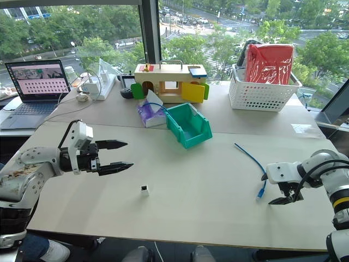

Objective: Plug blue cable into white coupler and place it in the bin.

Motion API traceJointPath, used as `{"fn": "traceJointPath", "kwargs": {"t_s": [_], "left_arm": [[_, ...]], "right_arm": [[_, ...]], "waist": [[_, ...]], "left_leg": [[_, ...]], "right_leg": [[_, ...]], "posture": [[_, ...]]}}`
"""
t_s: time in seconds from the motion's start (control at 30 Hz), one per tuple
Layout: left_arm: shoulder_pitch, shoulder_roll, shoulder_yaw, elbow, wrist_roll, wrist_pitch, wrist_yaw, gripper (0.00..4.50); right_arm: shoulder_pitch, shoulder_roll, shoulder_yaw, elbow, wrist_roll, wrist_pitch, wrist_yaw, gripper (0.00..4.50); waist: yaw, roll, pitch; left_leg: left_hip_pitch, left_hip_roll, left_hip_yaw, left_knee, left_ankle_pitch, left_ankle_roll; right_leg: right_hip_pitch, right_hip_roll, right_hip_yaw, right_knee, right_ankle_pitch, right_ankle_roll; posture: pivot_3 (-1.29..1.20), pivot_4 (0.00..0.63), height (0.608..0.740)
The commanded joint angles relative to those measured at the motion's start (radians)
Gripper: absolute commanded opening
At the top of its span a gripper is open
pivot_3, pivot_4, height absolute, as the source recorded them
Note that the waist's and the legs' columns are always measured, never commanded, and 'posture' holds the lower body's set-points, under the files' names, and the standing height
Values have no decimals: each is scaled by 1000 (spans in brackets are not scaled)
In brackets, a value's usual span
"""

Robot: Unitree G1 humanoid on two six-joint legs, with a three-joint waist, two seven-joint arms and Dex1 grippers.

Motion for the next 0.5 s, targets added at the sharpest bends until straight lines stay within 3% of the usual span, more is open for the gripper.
{"fn": "traceJointPath", "kwargs": {"t_s": [0.03,0.23,0.5], "left_arm": [[-7,2,11,-22,-6,-10,6,4500],[-18,-7,-5,-5,7,-28,4,4500],[-32,-19,-19,4,17,-42,2,4500]], "right_arm": [[-11,12,24,59,-34,-3,4,4204],[-33,36,40,83,-27,14,64,3064],[-40,71,14,-4,62,186,133,292]], "waist": [[-1,0,0],[-5,-1,0],[-31,-3,0]], "left_leg": [[0,0,0,1,0,0],[9,0,-1,4,0,0],[15,2,0,4,0,0]], "right_leg": [[1,0,0,0,0,0],[13,-1,-1,-1,-1,-1],[16,0,-1,1,-1,-1]], "posture": [[0,150,740],[0,150,740],[0,150,740]]}}
